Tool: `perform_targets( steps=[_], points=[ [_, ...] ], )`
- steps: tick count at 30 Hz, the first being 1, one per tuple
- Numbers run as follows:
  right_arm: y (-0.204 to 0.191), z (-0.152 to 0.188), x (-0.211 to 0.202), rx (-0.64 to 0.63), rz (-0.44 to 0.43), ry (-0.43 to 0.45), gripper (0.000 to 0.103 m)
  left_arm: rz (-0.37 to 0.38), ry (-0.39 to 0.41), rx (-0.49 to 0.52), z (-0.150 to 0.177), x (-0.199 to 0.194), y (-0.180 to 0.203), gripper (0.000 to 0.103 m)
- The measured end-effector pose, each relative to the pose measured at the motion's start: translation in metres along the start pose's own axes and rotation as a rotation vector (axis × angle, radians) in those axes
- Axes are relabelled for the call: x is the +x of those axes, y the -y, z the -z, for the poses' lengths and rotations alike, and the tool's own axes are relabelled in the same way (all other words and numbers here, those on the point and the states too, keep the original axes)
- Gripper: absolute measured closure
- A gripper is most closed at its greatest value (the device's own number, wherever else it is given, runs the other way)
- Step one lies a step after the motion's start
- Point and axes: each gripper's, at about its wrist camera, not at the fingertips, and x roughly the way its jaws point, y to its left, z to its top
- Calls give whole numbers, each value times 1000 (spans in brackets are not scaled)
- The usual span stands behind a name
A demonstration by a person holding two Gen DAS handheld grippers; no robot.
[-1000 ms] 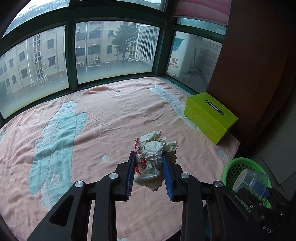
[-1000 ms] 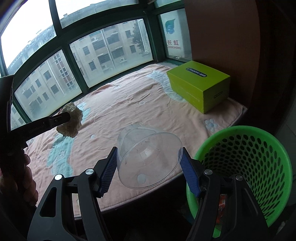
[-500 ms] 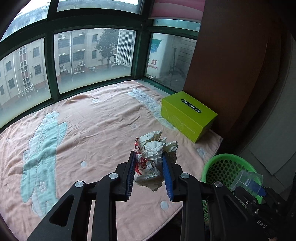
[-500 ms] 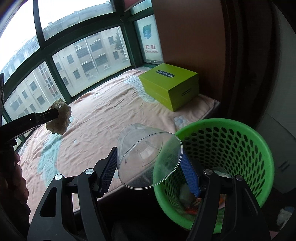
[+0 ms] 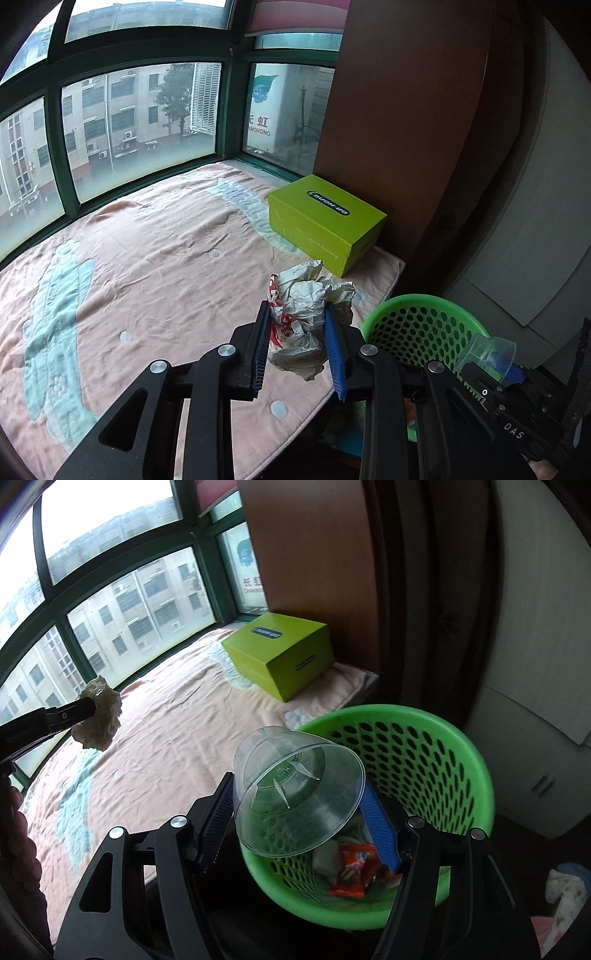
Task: Collect trash
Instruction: 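Open the right gripper to drop the cup while the left gripper drops the paper wad into the basket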
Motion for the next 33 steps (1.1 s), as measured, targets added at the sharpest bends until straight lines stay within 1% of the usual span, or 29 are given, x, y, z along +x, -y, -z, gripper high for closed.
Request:
perform_targets(
  steps=[9, 13, 23, 33],
  points=[
    [23, 4, -9, 45, 45, 10, 36, 60, -10, 54, 2, 2, 33, 75],
    [30, 5, -12, 63, 56, 18, 30, 78, -11, 76, 3, 1, 44, 75],
    [41, 5, -23, 81, 78, 44, 24, 127, -14, 101, 3, 4, 66, 75],
    [51, 8, -37, 98, 99, 67, 22, 190, -36, 124, 5, 14, 87, 74]
  ],
)
